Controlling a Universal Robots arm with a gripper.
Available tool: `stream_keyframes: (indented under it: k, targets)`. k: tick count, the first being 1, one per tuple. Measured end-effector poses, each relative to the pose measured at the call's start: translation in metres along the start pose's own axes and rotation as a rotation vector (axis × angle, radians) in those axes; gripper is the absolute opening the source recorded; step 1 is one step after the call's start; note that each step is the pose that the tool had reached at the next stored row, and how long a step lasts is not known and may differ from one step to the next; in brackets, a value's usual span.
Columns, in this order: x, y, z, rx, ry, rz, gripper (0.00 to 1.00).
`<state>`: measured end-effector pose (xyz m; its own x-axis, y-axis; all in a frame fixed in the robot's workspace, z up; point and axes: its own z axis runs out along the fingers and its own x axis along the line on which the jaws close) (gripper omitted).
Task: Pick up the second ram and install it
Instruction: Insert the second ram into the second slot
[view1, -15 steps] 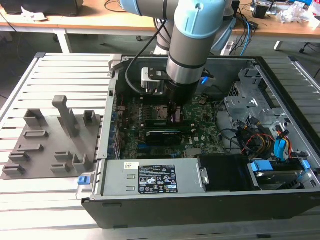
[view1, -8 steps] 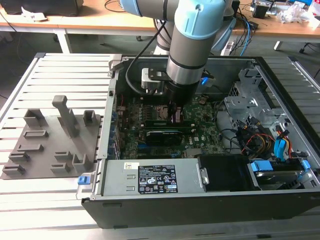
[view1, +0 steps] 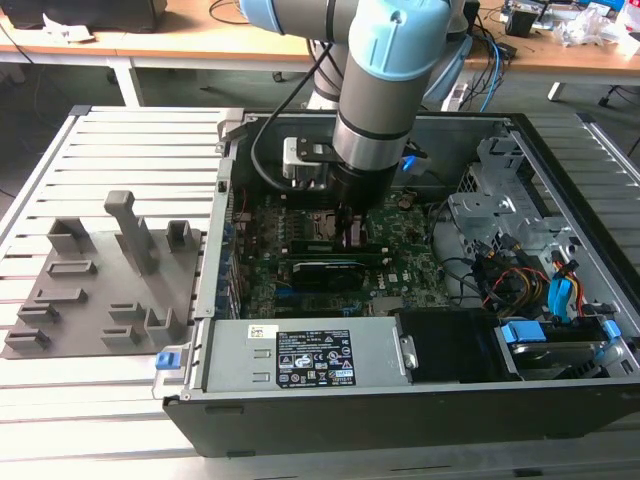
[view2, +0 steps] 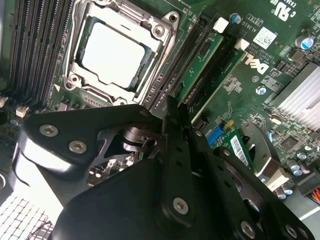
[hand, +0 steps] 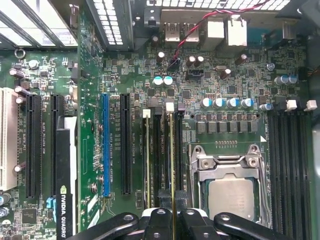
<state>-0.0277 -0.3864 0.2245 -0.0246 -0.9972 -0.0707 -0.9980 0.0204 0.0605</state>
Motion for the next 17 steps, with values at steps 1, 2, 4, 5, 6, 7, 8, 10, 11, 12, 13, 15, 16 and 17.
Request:
stream_keyframes:
  k: [1,2,4,5,6,7,8,10,11,12,13,15,16,17]
  targets:
    - [0.0,0.0,-0.0001,0.0001,-0.0002,0.0,0.14]
    - [0.0,-0.0005,-0.0002,-0.0003,0.0001,0.0,0.14]
    - [0.0,-0.002,-0.0004,-0.0008,0.0004,-0.001,0.14]
    - [0.0,-0.0033,-0.0006,-0.0019,0.0006,0.0,0.14]
    - [0.0,-0.0034,-0.0005,-0.0017,0.0005,0.0,0.14]
    - [-0.0001,-0.0035,-0.0004,-0.0017,0.0004,-0.001,0.14]
    - [0.0,-0.0035,-0.0002,-0.0017,0.0004,-0.001,0.14]
    - [-0.0001,-0.0036,0.0004,-0.0017,0.0003,-0.001,0.14]
    - [-0.0004,-0.0036,0.0011,-0.0017,0.0002,0.0,0.14]
    - [-0.0009,-0.0036,0.0014,-0.0016,0.0003,0.0,0.14]
    - [-0.0015,-0.0036,0.0018,-0.0016,0.0004,-0.001,0.14]
    - [-0.0014,-0.0037,0.0029,-0.0018,0.0004,0.0,0.14]
    - [-0.0014,-0.0037,0.0034,-0.0017,0.0003,0.0,0.14]
    - [-0.0013,-0.0037,0.0037,-0.0018,0.0005,0.0,0.14]
